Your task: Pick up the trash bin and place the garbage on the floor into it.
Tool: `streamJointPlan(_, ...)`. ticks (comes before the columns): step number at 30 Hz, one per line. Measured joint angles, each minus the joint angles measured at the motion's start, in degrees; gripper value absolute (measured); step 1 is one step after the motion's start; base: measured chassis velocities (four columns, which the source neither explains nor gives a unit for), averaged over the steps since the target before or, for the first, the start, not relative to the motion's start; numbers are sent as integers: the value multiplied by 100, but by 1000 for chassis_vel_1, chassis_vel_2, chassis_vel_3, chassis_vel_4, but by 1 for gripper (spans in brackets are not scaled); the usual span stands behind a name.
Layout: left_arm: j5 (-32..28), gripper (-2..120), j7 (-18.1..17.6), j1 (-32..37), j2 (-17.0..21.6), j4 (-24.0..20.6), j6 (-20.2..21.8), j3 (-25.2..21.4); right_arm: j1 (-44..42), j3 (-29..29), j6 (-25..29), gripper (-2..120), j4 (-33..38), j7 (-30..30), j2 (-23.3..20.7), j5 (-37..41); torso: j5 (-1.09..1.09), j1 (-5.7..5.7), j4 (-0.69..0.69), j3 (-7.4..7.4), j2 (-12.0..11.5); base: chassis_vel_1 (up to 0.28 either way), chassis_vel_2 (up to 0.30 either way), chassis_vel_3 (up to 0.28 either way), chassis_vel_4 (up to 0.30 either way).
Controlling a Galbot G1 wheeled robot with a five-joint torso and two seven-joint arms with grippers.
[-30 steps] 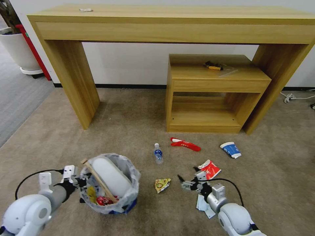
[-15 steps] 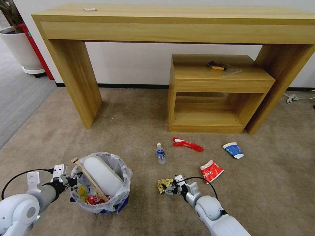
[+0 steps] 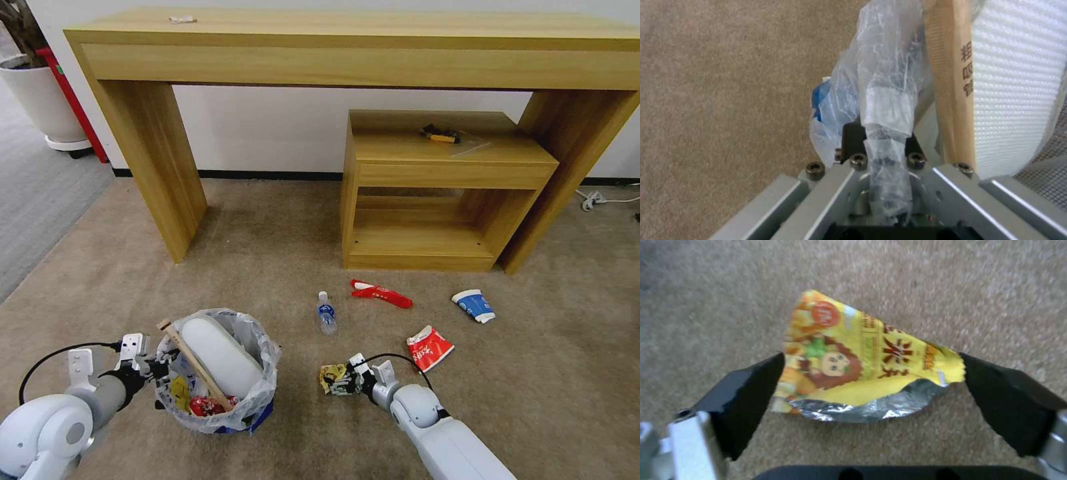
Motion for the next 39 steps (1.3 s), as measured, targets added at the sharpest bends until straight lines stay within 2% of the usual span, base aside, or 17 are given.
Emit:
streamJointPlan(4,0,0,-6,-2,-9,-27,0,14,96,21,136,77,-295,-6,108,-108,0,0,0,0,0,0,0,0,0)
streamJointPlan(5,0,0,-6,-2,-9,-27,0,14,96,21,136,77,-295,-6,108,-108,0,0,0,0,0,0,0,0,0)
streamJointPlan(7,0,0,-7,-2,-24,-44,0,18,137,34,195,67,-392,-9,143,-139,0,0,0,0,0,0,0,0,0)
streamJointPlan(8,0,0,-7,-2,-24,-44,0,18,137,34,195,67,-392,-9,143,-139,0,0,0,0,0,0,0,0,0)
streamJointPlan(11,0,0,-8,8,-40,-69,0,20,151,51,273,51,-468,-9,176,-168,0,-1,0,-1,0,0,0,0,0)
streamJointPlan(12,0,0,-8,8,-40,-69,0,20,151,51,273,51,-468,-9,176,-168,0,-1,0,-1,0,0,0,0,0)
streamJointPlan(15,10,0,-8,21,-56,-76,0,22,143,76,318,37,-486,5,191,-183,0,-1,0,-1,0,0,0,0,0)
streamJointPlan(16,10,0,-8,21,-56,-76,0,22,143,76,318,37,-486,5,191,-183,0,-1,0,-1,0,0,0,0,0)
streamJointPlan(22,34,0,-9,6,-60,-77,0,63,59,151,488,13,-387,69,185,-187,0,-1,0,-1,0,0,0,0,0)
streamJointPlan(26,43,0,-2,-16,-57,-73,0,107,-63,270,615,0,9,109,133,-169,0,-1,0,-1,0,0,0,0,0)
streamJointPlan(36,53,0,21,-37,-36,-61,0,144,-255,429,651,0,1089,195,-80,-85,0,-1,0,0,0,0,0,0,0)
streamJointPlan(39,56,0,23,-30,11,-86,0,171,-310,569,691,0,1599,254,-167,-54,1,-1,0,0,0,0,0,0,0)
